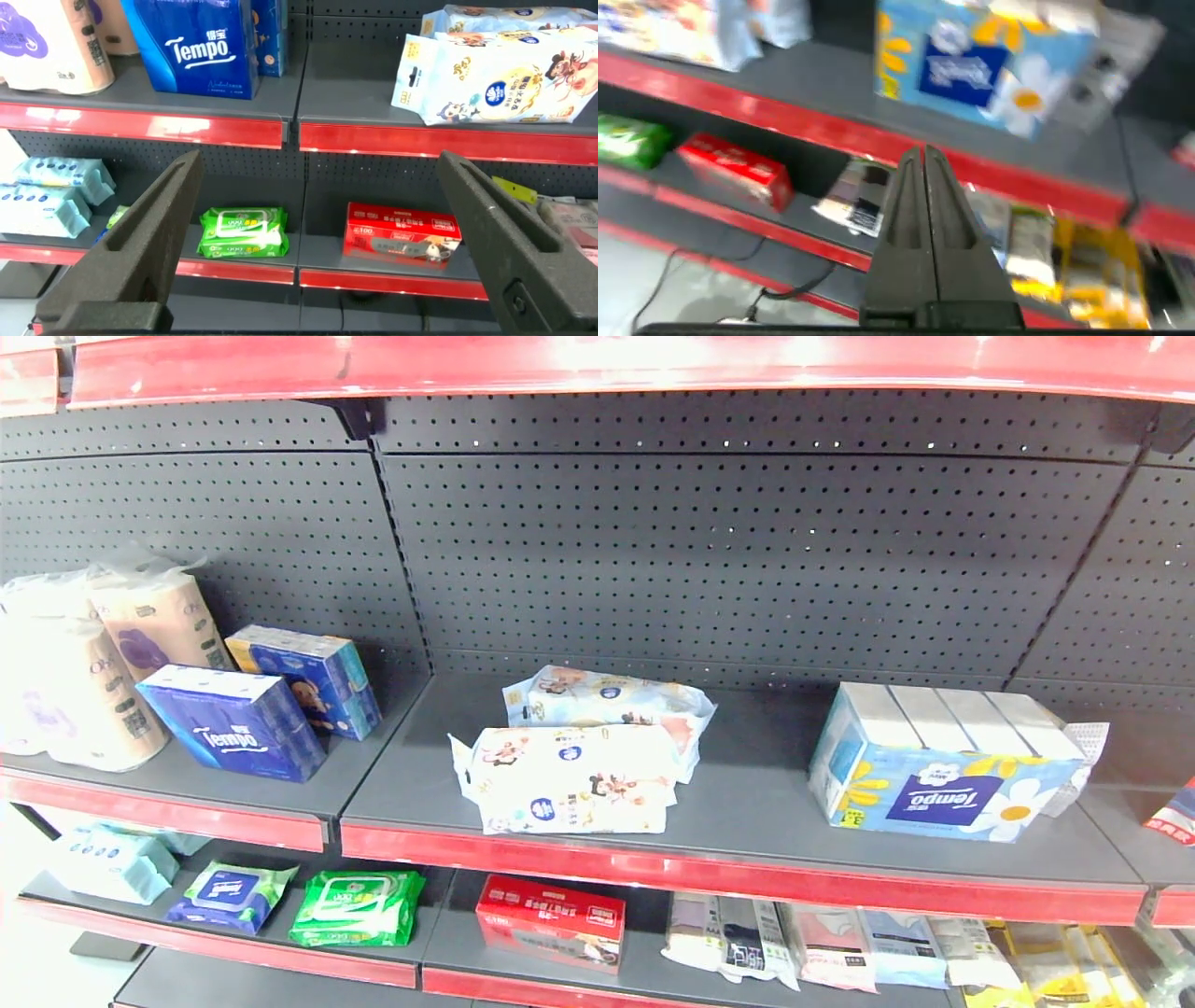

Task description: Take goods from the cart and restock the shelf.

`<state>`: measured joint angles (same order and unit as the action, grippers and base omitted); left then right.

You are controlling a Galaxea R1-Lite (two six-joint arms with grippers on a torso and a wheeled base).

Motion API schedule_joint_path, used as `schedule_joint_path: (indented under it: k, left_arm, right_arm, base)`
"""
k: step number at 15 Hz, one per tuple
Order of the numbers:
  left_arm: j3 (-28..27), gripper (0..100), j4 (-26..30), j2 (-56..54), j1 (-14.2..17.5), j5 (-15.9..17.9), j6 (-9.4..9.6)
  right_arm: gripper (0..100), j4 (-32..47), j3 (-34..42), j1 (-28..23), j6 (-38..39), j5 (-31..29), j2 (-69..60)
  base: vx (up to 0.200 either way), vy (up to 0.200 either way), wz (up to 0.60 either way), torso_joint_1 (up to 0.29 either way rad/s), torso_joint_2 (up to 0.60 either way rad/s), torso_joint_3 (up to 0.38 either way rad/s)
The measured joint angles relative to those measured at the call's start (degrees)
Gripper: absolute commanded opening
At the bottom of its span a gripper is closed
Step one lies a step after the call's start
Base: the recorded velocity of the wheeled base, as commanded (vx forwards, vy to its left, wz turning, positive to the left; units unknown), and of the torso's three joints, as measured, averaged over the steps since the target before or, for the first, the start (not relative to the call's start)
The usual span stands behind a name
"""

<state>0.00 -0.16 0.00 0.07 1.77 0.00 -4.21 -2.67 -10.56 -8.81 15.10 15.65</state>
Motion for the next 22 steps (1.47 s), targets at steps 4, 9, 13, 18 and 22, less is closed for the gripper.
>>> schedule_joint_path:
  k: [4,9,13,18,22]
  left_arm:
    - [0.00,100,0.00,0.00,-0.02,0.00,0.00]
    - [0.00,100,0.00,0.00,-0.02,0.00,0.00]
    - [0.00,100,-0.06,0.00,0.00,0.00,0.32]
    - [0.00,100,-0.16,0.00,0.00,0.77,3.85]
    - [0.00,100,-0.27,0.00,-0.02,1.07,4.05]
  right_arm:
    - [0,1.58,1.79,0.76,5.36,-22.41,-8.24]
    - [0,1.63,2.40,4.04,8.17,-18.93,-9.87]
    - [0,4.02,2.54,6.57,7.45,-14.24,-10.39]
    - [0,4.11,2.57,6.86,8.79,-15.13,-10.73]
    - [0,4.13,2.57,6.92,8.61,-15.13,-10.73]
  base:
    - [0.000,0.000,0.00,0.000,0.00,0.000]
    - [0.000,0.000,0.00,0.000,0.00,0.000]
    - [0.000,0.000,0.00,0.000,0.00,0.000]
    - [0.000,0.000,0.00,0.000,0.00,0.000]
    - [0.000,0.000,0.00,0.000,0.00,0.000]
